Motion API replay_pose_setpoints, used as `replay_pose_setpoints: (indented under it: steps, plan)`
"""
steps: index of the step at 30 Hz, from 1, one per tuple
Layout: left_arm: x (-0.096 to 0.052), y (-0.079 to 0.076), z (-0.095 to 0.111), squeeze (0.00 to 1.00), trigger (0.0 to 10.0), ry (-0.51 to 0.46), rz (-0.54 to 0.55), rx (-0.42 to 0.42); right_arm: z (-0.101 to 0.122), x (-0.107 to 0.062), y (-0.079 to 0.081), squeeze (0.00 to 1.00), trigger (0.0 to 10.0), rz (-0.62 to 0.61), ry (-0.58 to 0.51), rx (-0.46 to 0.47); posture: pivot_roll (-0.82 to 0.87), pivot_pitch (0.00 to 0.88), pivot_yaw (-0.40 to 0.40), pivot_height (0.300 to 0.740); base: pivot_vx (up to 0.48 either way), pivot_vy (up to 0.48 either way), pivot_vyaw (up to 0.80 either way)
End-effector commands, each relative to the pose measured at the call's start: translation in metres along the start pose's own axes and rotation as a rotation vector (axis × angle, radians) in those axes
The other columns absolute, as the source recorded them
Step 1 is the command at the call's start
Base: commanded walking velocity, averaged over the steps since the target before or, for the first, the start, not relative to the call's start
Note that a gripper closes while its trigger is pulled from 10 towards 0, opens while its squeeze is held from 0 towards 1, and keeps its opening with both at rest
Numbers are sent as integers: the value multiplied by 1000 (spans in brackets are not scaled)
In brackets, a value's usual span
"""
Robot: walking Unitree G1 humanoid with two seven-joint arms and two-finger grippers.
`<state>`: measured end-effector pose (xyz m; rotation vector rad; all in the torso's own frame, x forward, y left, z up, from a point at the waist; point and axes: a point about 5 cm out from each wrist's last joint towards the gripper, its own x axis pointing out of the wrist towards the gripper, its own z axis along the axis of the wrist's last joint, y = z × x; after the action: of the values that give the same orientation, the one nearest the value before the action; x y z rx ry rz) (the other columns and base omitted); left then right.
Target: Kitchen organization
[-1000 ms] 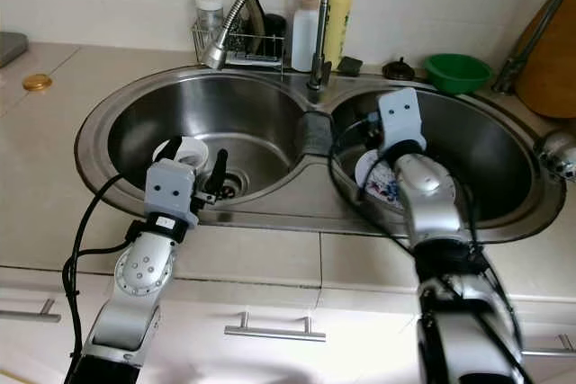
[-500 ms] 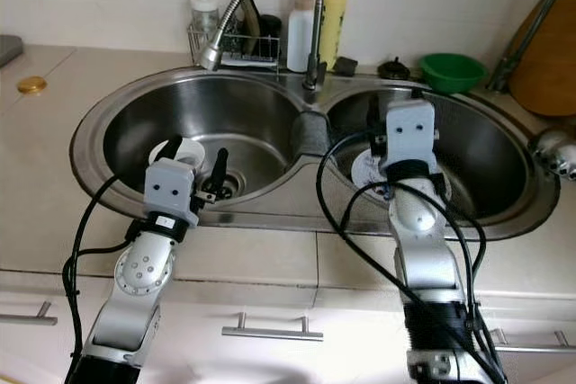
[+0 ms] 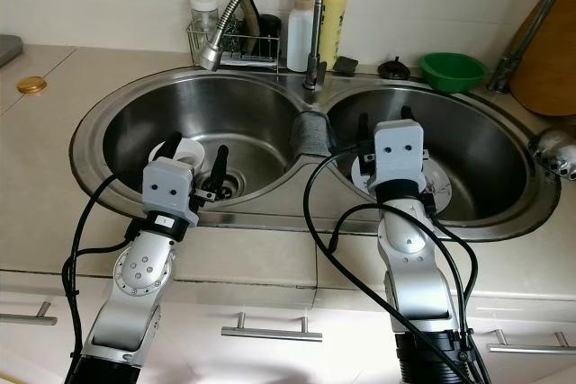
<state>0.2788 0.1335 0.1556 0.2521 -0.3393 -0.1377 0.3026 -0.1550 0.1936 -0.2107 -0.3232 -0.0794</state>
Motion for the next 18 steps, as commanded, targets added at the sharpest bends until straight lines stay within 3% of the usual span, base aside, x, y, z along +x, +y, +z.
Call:
replay_pose_setpoints:
  steps: [1, 18]
  plan:
    - [0, 0, 5, 0, 10000, -28, -2, -10, 7, 1, -2, 0, 10000, -20, -21, -8, 102, 0, -79, 740, 0, 0, 0]
    - [-1, -3, 4, 0, 10000, -21, -3, -22, 6, 3, -5, 0, 10000, -35, -12, -11, 99, 0, -81, 740, -31, 0, 0]
